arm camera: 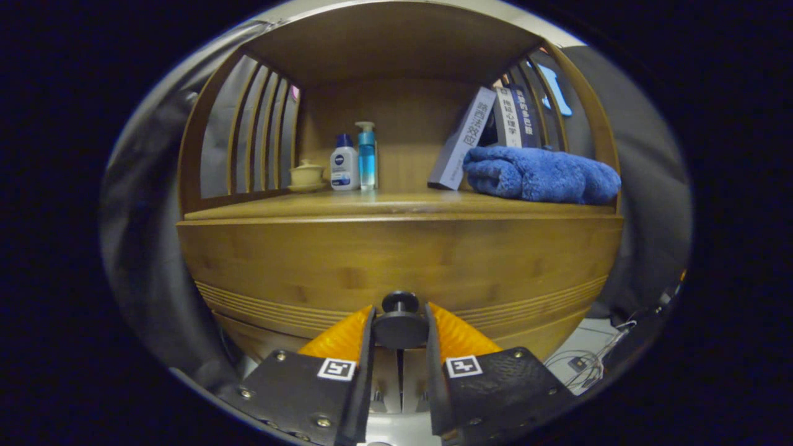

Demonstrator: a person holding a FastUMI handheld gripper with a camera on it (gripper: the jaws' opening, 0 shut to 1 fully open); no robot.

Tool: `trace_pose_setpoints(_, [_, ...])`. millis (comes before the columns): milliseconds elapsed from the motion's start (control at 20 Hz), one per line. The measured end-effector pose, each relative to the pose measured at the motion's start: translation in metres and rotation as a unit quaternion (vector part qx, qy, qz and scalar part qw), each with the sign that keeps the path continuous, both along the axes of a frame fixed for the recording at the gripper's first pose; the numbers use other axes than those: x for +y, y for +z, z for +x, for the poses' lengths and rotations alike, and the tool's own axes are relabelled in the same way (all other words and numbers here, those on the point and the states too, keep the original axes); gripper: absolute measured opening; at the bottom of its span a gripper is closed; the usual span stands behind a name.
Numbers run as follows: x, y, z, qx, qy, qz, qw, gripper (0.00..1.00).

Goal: Pull open the drawer, take out the items inside it, and place them on the countertop above the cabinet.

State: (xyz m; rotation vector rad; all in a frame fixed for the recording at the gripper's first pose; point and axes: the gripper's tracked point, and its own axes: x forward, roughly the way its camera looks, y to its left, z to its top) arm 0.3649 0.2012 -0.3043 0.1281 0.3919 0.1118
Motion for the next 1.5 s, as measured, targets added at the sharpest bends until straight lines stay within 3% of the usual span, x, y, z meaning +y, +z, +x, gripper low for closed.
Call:
trace_pose_setpoints(100, [-0.001, -0.003, -0.002, 0.019, -0.010, 0.020, 1.000, 0.39])
trace_pose_setpoints(150, [0.000, -0.002, -0.003, 0.023, -0.012, 0.023, 0.999, 0.29])
trace_pose_setpoints(950, [-0.033, 0.011, -0.161, 0.053, 0.018, 0.000, 0.998, 0.28])
trace_pose_setpoints(1300, [-0.039, 0.012, -0.185, 0.062, 0.022, 0.002, 0.998, 0.28])
trace_pose_setpoints(1350, [-0.038, 0.010, -0.185, 0.072, 0.028, -0.003, 0.997, 0.28])
trace_pose_setpoints(1500, [-0.042, 0.040, -0.197, 0.049, 0.043, -0.015, 0.998, 0.41])
